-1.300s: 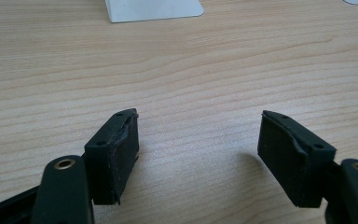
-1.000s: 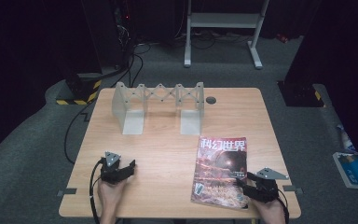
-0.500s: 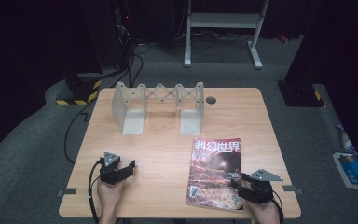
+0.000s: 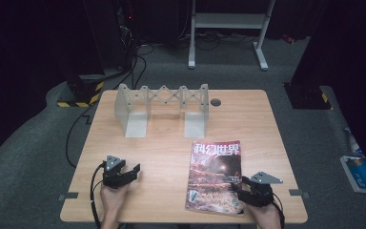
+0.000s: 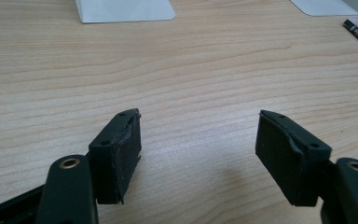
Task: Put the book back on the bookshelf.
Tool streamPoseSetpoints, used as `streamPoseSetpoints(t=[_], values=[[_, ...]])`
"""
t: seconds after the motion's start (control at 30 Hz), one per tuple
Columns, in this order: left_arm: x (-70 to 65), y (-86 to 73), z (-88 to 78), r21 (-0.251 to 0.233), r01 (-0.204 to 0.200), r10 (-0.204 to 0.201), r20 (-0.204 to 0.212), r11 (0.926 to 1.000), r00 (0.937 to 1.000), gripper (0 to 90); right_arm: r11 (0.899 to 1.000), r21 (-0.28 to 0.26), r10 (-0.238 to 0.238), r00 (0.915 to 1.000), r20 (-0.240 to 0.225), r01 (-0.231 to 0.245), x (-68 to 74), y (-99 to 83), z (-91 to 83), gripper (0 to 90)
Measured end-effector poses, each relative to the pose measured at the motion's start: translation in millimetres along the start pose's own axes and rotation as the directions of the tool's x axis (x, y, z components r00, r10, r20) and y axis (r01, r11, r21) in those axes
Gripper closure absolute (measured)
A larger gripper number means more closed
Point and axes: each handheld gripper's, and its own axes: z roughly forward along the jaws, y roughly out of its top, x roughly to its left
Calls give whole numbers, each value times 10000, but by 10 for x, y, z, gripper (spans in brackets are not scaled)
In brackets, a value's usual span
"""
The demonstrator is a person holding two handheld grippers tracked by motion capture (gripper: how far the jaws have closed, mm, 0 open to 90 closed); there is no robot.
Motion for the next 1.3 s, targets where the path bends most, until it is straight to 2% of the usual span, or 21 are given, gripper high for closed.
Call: streamPoseSetpoints(t=[0.23,0.37,0.43,0.67,0.77,0.93,1.3], values=[[-106,15,-12,-164,-13,23,608,9999,9981,325,10000,8,-52,10000,-67,52,32,23,31,441],[-198,52,-2,-75,-347,352,771,9994,9964,324,9999,38,-145,9998,-126,145,46,41,52,440],[-242,69,-1,-85,-365,371,862,9993,9956,325,9999,31,-139,9998,-155,140,54,45,60,440],[-383,105,37,-19,-582,580,1331,9983,9894,325,9997,42,-249,9994,-252,250,78,69,92,440],[-442,112,55,16,-534,526,1536,9986,9867,326,9995,59,-297,9991,-299,299,89,80,105,440],[-576,121,117,60,-686,660,1992,9976,9777,328,9994,65,-330,9987,-378,332,116,94,128,441],[-707,119,184,95,-719,675,2417,9974,9680,327,9982,118,-574,9971,-508,581,144,131,164,440]])
